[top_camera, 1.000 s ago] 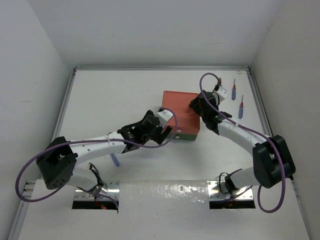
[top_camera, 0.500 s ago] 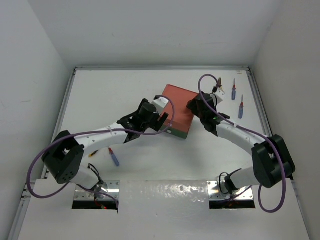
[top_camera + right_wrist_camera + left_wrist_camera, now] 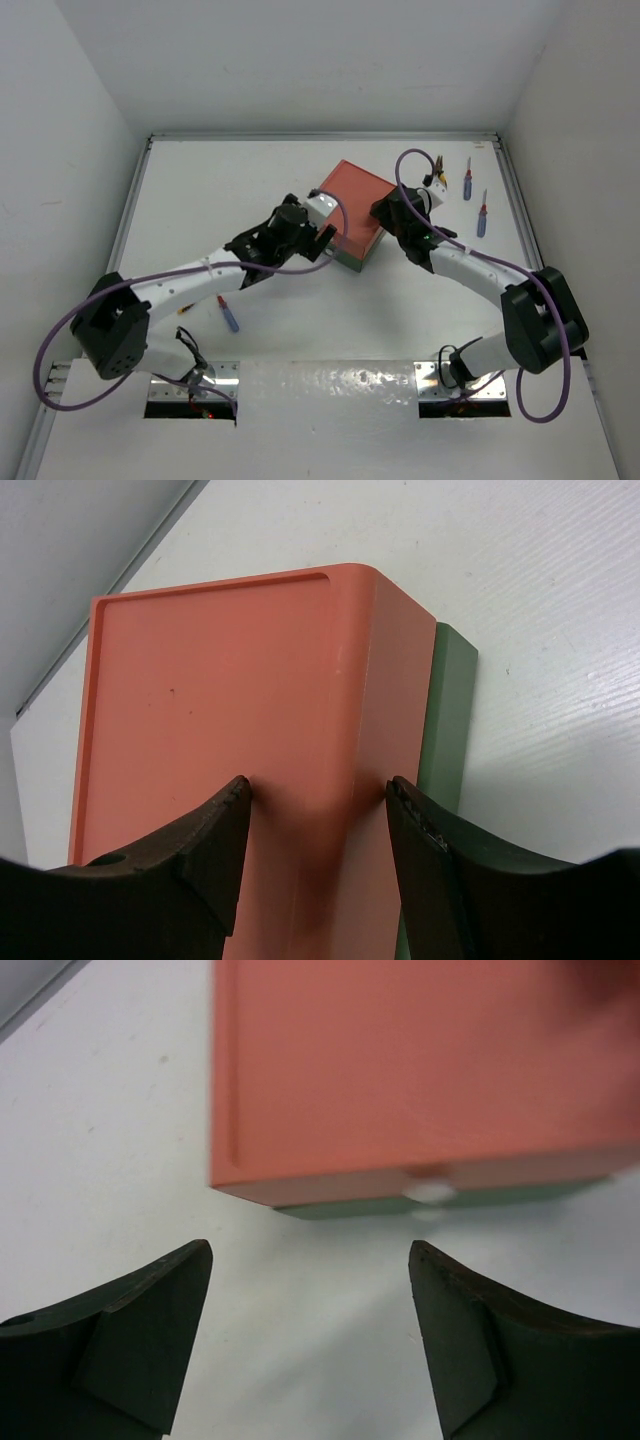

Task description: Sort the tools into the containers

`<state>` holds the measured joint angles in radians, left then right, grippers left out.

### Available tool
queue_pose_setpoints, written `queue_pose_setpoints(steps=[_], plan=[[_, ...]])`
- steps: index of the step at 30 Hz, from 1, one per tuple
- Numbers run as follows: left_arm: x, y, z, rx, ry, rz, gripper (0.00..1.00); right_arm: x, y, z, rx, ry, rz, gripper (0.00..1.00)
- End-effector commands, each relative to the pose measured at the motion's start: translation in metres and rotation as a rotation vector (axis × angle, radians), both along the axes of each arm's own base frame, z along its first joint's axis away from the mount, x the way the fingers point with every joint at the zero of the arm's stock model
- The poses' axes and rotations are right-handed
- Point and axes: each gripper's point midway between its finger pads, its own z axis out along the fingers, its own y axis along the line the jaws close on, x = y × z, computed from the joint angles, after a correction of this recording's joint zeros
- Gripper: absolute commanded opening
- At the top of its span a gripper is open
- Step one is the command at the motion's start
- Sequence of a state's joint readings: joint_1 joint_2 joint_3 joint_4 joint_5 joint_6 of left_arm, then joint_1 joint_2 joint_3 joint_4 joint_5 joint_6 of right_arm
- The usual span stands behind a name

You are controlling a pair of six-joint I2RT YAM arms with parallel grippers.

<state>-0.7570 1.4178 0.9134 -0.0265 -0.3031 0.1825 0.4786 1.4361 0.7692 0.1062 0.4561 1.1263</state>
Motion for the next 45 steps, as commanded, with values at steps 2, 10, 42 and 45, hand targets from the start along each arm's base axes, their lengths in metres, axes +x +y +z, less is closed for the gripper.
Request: queue_pose_setpoints(steps=[2,10,42,45], plan=[[-0.038,-0.035,0.021,-0.047,-0.066,-0.21,0.75,-0.026,0.002,-0.044,-0.066,0.163,0.059,0.54],[-0.04,-0.063,0.013,-0.089,-0.007,-0.271,0.77,-0.022,0.004,-0.044,-0.06,0.153,0.062,0.54],[0.006,-0.067,-0.014,-0.105,0.063,-0.121,0.3,-0.028,0.0,-0.051,-0.079,0.169,0.062,0.48],[0.007,-0.066,-0.012,-0.108,0.058,-0.113,0.08,-0.028,0.0,-0.052,-0.08,0.172,0.062,0.47]])
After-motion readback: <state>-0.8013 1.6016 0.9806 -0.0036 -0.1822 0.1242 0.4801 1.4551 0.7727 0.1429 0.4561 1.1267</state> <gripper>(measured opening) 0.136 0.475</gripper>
